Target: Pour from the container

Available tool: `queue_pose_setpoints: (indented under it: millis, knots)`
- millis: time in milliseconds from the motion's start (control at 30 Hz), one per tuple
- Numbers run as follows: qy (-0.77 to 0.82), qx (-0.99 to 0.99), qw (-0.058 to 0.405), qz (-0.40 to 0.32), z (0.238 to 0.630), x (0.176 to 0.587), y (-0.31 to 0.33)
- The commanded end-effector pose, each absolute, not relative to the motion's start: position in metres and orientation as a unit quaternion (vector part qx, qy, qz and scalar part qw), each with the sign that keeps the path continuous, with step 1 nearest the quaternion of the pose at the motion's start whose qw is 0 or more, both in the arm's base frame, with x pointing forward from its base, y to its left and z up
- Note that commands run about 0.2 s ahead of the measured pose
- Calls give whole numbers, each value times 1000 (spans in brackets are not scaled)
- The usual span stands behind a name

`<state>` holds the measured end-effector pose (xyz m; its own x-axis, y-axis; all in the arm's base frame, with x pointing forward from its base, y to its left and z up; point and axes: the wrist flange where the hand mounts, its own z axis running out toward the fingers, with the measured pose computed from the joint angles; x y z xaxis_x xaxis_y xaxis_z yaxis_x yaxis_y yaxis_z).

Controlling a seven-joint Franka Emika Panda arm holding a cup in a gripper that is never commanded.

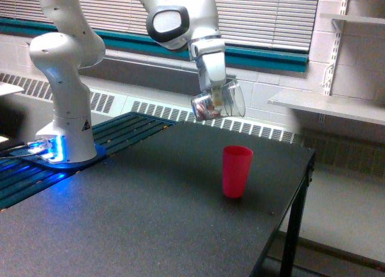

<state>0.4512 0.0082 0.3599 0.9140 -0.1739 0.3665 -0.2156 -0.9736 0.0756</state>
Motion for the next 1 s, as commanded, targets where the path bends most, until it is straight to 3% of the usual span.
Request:
queue_pose_setpoints:
  millis: [33, 1000]
  knots:
    - [-85, 981, 68, 163, 349, 455, 12]
    - [-71, 991, 84, 82, 300, 450, 45]
